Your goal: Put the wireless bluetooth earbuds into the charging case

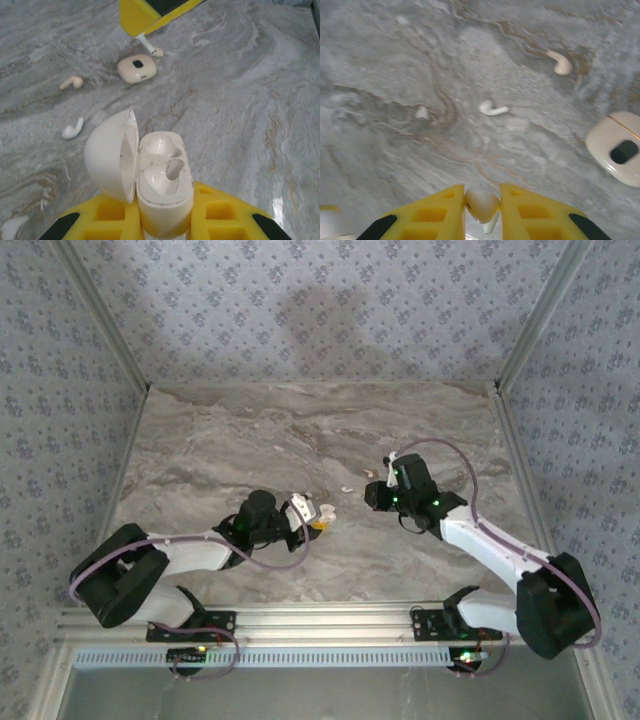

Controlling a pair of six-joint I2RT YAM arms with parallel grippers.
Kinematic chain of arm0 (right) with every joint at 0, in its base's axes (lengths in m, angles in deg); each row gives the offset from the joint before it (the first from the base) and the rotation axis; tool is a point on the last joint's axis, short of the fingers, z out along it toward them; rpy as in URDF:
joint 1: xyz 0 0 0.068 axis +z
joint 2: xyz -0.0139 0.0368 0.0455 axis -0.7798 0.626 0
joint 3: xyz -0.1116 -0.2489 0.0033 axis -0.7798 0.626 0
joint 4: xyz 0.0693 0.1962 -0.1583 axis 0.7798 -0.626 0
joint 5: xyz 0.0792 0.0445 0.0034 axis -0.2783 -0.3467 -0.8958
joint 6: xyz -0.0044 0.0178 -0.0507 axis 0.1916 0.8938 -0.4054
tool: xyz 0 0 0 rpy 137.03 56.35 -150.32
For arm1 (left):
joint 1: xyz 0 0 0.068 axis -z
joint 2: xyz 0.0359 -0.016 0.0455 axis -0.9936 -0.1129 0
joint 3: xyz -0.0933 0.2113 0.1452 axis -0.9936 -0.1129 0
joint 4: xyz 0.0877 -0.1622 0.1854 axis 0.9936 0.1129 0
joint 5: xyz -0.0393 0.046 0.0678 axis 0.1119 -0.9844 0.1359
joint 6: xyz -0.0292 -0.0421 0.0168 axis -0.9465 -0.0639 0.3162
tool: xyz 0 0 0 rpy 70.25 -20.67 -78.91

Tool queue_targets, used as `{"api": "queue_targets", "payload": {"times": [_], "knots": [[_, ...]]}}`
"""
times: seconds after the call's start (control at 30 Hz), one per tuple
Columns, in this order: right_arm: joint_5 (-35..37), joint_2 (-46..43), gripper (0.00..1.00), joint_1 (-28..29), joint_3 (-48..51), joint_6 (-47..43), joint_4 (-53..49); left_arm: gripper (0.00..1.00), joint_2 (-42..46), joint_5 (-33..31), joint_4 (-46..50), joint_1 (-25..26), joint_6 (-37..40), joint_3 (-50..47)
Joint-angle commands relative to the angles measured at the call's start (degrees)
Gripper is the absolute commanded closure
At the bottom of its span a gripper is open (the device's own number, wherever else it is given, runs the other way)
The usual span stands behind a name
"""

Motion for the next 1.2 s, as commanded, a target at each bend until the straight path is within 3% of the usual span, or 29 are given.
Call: {"api": "queue_targets", "payload": {"times": [0.0,0.33,1.17], "knots": [[1.7,-4.3,0.76,2.5,2.5,2.6,6.9,0.89,-1.9,-0.2,-4.2,0.6,0.1,2.3],[10.2,-14.1,0.77,10.7,8.9,2.6,15.3,0.89,-4.3,0.2,-6.7,1.2,-2.0,4.7],[12.7,-7.8,0.77,18.5,9.0,1.8,23.7,0.9,-4.0,-1.5,-10.1,1.2,-4.9,4.7]]}}
